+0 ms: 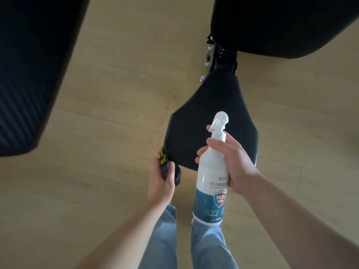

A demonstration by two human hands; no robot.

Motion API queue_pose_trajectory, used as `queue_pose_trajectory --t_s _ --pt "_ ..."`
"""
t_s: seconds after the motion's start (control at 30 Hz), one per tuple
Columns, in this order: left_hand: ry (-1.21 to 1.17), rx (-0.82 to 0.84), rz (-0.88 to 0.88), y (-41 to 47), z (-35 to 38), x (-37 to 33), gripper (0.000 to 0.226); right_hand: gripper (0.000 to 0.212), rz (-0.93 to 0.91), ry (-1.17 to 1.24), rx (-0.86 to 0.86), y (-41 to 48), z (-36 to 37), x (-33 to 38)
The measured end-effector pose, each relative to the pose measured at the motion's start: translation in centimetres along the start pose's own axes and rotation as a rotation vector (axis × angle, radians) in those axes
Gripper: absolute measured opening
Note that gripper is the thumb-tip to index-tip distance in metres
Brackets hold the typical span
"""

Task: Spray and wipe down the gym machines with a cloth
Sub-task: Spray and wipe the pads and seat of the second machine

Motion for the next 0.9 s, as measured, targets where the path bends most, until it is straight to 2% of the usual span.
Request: queue_pose_trajectory --t_s 0.07,0.13,0.3,0.47,0.6,0.73,0.9 --pt "-0.139 -0.128 -0.06 0.8 0.8 -1.6 0.022 0.049 -0.007 -0.003 -0.014 -0.3 -0.6 0.0" --pt "-0.107 -0.221 -0.051 2.8 1.1 -3.4 0.016 0.05 -0.014 0.0 -0.039 -0.5 -1.4 0.0" --pt "0.207 -0.101 0.031 9.7 1.8 -5.5 0.022 0.052 -0.028 0.018 -0.086 -1.3 -3.5 -0.3" --pt "0.551 -0.053 0.111 13.5 4.2 -9.3 0.035 0.051 -0.047 0.052 -0.114 -1.9 -5.6 -0.8" --pt "0.76 0.008 0.293 15.3 7.5 -11.9 0.053 0.052 -0.067 0.016 -0.135 -1.3 -6.8 -0.8" --pt "0.881 0.037 0.432 16.9 11.7 -14.5 0.066 0.057 -0.079 0.005 -0.144 0.4 -7.7 -0.3" --pt "0.886 -0.012 0.509 19.9 15.9 -16.1 0.053 0.053 -0.106 0.052 -0.13 2.4 -8.7 1.2"
Point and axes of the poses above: each hand's wrist, its own y-axis towards the middle knuckle, its own z-axis out of the palm, x = y × z, the point moved 1 cm from there along y, towards the middle knuckle, and after that the axes turned 2 degrees about -x, right-handed, at the moved point
